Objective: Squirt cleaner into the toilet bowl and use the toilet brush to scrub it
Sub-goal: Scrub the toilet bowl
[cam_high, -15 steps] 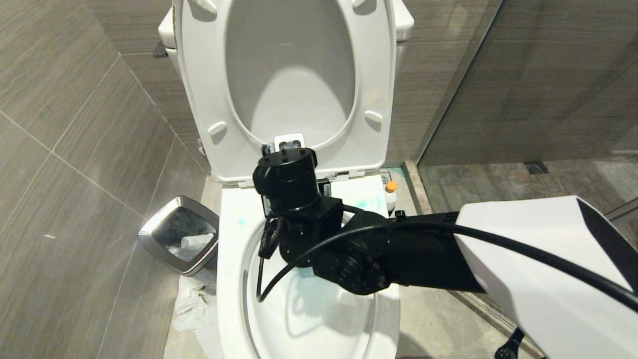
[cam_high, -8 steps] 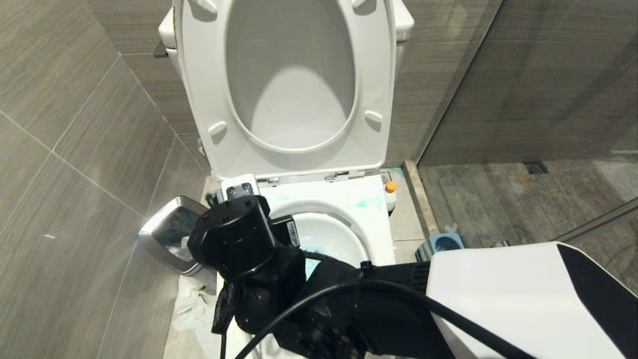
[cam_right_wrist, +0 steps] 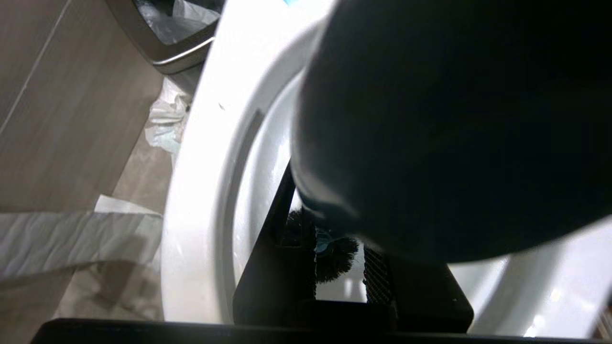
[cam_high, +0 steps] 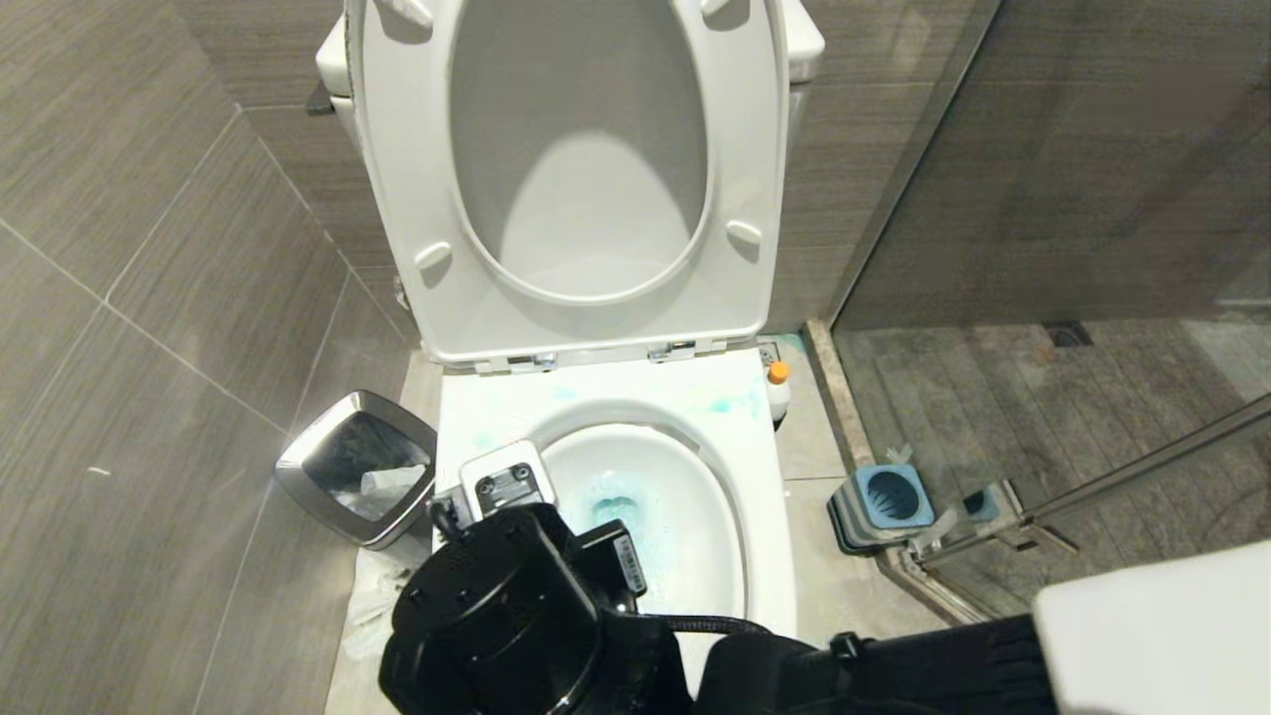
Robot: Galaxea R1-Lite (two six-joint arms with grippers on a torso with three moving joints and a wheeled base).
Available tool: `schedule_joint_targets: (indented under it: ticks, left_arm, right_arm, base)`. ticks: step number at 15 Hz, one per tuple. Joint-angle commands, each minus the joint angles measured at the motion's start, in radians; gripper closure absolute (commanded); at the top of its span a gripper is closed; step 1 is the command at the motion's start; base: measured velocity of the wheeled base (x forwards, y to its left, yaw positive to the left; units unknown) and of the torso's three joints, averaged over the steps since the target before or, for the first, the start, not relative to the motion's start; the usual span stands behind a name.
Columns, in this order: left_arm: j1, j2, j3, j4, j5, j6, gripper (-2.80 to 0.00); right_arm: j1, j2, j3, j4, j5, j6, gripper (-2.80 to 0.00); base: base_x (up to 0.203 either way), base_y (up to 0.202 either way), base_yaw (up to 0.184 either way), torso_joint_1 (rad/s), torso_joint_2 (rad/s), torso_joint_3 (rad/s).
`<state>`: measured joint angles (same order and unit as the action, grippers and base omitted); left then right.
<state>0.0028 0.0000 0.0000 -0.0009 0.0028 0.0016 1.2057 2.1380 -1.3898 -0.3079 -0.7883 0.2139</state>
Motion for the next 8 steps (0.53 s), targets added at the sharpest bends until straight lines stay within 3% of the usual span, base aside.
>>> schedule_joint_targets:
  ticks: [1, 5, 8]
  left_arm:
    - [0.0, 0.0, 0.0, -0.001, 0.001, 0.0, 0.0]
    - [0.0, 0.001, 0.0, -0.001, 0.001, 0.0, 0.0]
    - [0.0, 0.002, 0.0, 0.0, 0.0, 0.0, 0.0]
  right_arm:
    - [0.002, -0.121, 0.108, -0.002, -0.005, 0.015, 0.0]
    - [-0.055, -0.224, 0.249, -0.003, -0.003, 0.034, 0.0]
    - [-0.153, -0.232, 0.249, -0.004, 0.0, 0.031, 0.0]
  base:
    - [0.0, 0.0, 0.0, 0.0, 0.0, 0.0]
    - [0.0, 0.0, 0.0, 0.0, 0.0, 0.0]
    - [0.0, 0.0, 0.0, 0.0, 0.0, 0.0]
